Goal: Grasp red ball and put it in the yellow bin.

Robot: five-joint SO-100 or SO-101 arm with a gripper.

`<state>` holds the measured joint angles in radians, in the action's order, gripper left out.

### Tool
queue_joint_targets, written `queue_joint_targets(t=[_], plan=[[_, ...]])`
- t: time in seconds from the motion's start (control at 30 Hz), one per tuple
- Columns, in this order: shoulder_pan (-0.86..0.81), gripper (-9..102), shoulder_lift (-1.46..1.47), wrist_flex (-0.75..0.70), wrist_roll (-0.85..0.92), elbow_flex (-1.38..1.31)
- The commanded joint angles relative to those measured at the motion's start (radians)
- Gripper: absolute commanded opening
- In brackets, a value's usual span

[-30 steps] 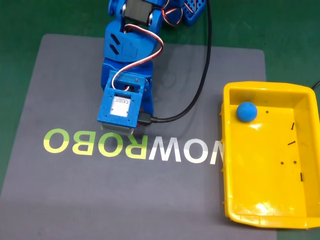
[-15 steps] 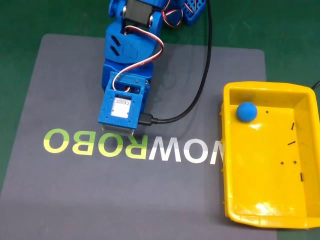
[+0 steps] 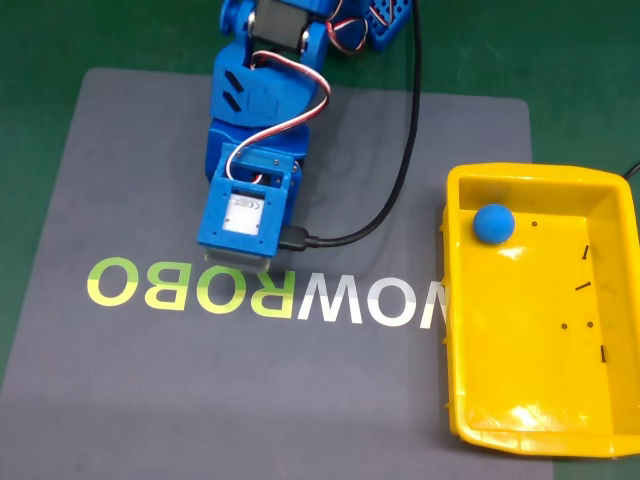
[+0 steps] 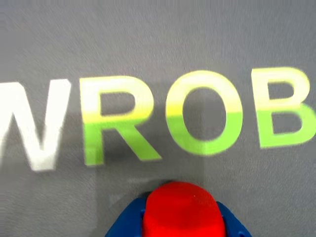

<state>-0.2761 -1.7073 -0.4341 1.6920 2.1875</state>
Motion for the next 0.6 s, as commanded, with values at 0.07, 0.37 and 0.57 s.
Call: queue_joint_targets(t=[0.07,0.37,0.57], plan=[[0.084,0,-0.201,0.046,-0.048,-0.063],[0.353,0,-0.417,0.054,-0.112,-0.057],[0.56,0,-0.494,0.051,-0.127,-0.048]])
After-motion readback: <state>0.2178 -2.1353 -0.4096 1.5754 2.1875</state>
